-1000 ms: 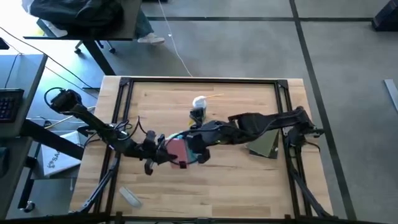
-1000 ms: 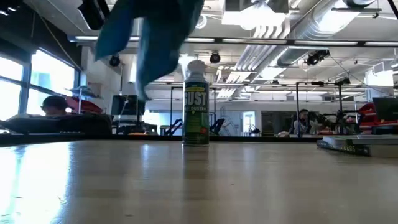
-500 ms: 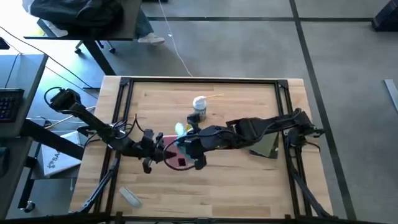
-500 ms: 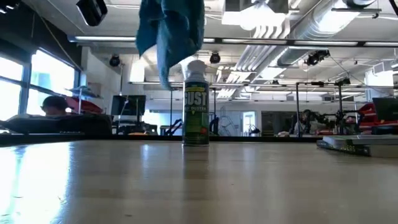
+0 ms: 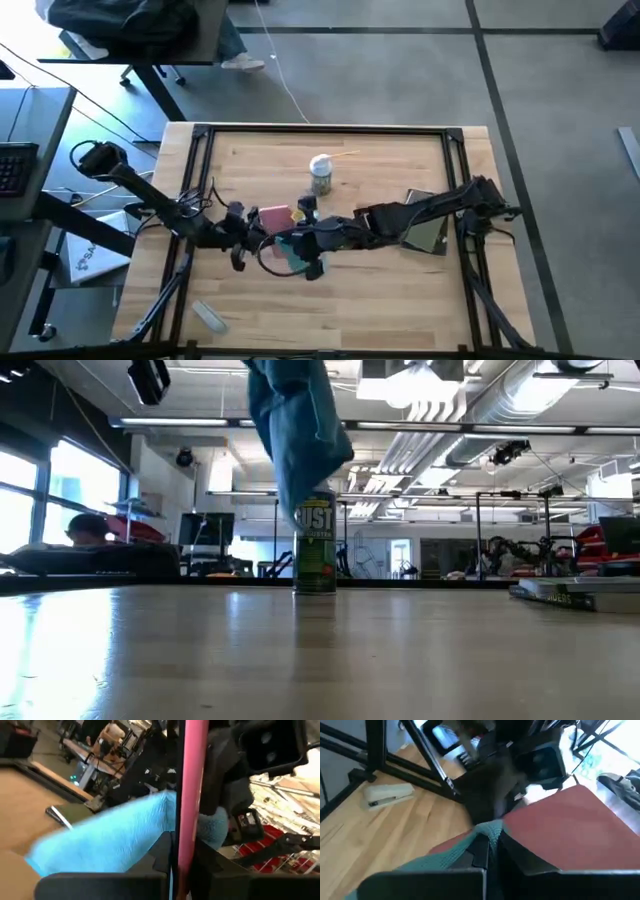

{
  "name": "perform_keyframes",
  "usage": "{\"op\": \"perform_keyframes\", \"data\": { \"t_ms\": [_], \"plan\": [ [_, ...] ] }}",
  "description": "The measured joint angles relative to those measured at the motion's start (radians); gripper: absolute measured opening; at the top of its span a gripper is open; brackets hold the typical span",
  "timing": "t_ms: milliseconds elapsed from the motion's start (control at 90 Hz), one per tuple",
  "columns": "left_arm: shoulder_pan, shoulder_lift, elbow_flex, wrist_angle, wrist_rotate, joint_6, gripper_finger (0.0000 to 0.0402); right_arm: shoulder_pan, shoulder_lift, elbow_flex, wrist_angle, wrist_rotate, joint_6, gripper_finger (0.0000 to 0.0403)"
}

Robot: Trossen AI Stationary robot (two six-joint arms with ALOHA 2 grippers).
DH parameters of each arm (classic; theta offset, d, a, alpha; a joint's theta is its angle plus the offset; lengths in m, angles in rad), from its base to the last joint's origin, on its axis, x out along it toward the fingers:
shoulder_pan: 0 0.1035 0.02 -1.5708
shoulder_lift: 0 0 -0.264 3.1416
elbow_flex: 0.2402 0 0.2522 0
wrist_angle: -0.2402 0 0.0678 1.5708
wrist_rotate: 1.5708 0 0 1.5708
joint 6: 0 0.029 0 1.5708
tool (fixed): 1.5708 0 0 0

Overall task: Apply microfiber cloth
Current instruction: Wipe the front and back of the pink cellphone with a blue microfiber cloth

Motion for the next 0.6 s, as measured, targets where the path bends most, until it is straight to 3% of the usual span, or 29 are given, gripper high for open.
{"op": "perform_keyframes", "data": {
  "t_ms": [111,200,322,389,500,600],
  "plan": [
    [-0.001,-0.082,0.008,-0.07,-0.048,0.068,0.0014,0.036,-0.006,0.002,-0.087,0.009,-0.008,0.0],
    [-0.004,-0.153,0.008,-0.248,-0.146,0.103,0.0014,0.055,-0.032,0.002,-0.152,0.038,0.024,0.0],
    [0.001,-0.239,0.008,-0.559,-0.386,0.038,0.0014,0.079,-0.067,0.009,-0.286,0.182,0.15,0.0],
    [0.009,-0.272,0.007,-0.731,-0.462,-0.054,0.0014,0.09,-0.063,0.007,-0.377,0.267,0.22,0.0],
    [0.032,-0.303,0.006,-0.979,-0.461,-0.223,0.0014,0.099,-0.058,-0.004,-0.499,0.387,0.321,0.0],
    [0.054,-0.299,0.004,-1.16,-0.391,-0.385,0.0014,0.09,-0.062,-0.07,-0.52,0.509,0.397,0.0]
  ]
}}
